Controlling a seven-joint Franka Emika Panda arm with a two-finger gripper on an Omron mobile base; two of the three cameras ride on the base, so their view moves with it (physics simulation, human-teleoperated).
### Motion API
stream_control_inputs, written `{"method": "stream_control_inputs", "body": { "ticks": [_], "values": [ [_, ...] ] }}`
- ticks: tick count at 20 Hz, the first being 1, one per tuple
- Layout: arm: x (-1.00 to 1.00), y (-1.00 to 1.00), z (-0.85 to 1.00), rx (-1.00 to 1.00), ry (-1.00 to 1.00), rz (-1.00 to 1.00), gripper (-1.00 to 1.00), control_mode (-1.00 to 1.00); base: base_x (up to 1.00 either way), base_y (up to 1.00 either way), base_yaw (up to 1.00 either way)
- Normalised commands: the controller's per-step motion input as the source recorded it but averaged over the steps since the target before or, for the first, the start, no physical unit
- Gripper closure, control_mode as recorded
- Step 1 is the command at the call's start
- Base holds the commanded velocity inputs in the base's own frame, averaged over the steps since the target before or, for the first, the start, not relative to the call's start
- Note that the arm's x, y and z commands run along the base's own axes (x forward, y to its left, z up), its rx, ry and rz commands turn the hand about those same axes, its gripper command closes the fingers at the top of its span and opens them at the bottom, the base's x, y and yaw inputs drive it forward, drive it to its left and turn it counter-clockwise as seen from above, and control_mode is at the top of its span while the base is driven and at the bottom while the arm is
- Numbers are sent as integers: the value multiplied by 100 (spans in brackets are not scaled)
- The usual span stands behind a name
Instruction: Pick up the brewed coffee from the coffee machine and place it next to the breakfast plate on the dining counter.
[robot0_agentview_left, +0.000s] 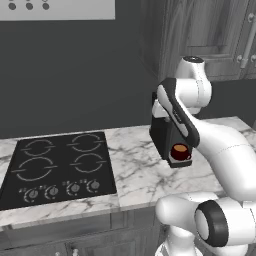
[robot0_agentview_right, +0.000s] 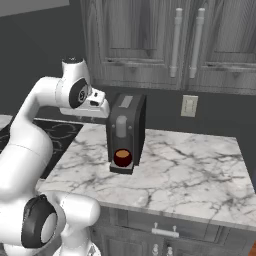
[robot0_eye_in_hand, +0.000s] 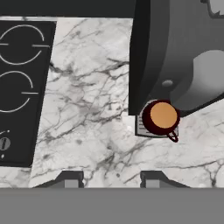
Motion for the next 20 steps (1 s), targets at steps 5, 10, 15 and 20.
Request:
{"method": "stream_control_inputs", "body": {
  "ticks": [5,10,15,20],
  "values": [
    [-13,-6,-5,0,-3,4,-100,-100,0,0,0],
    [-36,-37,-15,1,-25,13,-100,-100,0,0,0],
    [-4,-63,-23,6,-21,7,-100,-100,0,0,0],
    [0,-75,-32,14,-4,9,-100,-100,0,0,0]
  ]
}}
